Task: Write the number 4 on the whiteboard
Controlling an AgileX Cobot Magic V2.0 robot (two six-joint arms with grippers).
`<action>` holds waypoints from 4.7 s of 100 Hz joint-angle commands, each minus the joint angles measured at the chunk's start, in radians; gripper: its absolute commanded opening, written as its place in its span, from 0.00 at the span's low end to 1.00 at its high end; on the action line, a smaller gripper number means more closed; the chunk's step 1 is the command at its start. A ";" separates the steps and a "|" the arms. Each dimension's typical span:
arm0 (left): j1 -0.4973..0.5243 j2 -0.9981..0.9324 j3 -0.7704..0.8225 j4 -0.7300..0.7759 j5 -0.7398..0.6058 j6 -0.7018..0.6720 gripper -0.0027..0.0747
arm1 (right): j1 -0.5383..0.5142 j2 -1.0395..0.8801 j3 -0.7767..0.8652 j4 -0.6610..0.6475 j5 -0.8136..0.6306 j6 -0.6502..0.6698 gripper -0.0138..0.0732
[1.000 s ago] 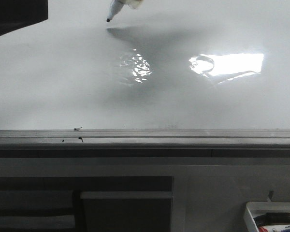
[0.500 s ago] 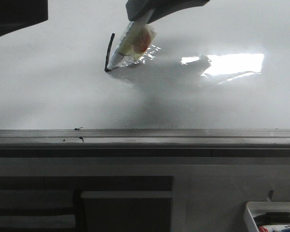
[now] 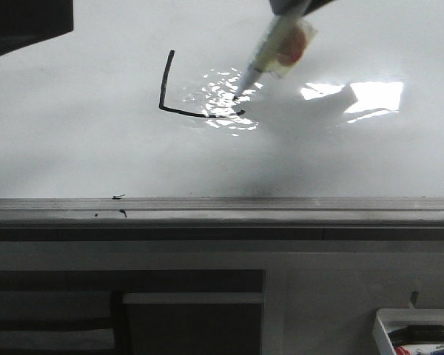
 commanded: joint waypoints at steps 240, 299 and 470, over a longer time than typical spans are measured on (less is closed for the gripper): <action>-0.023 0.235 -0.171 -0.377 0.351 -0.299 0.01 | 0.070 -0.138 -0.068 -0.011 -0.156 -0.045 0.76; -0.023 0.272 -0.233 -0.518 0.417 -0.299 0.11 | 0.070 -0.158 -0.066 -0.013 -0.103 -0.045 0.76; -0.023 -0.648 0.056 -0.148 0.602 -0.286 0.01 | 0.070 -1.237 0.820 -0.175 -0.267 -0.043 0.09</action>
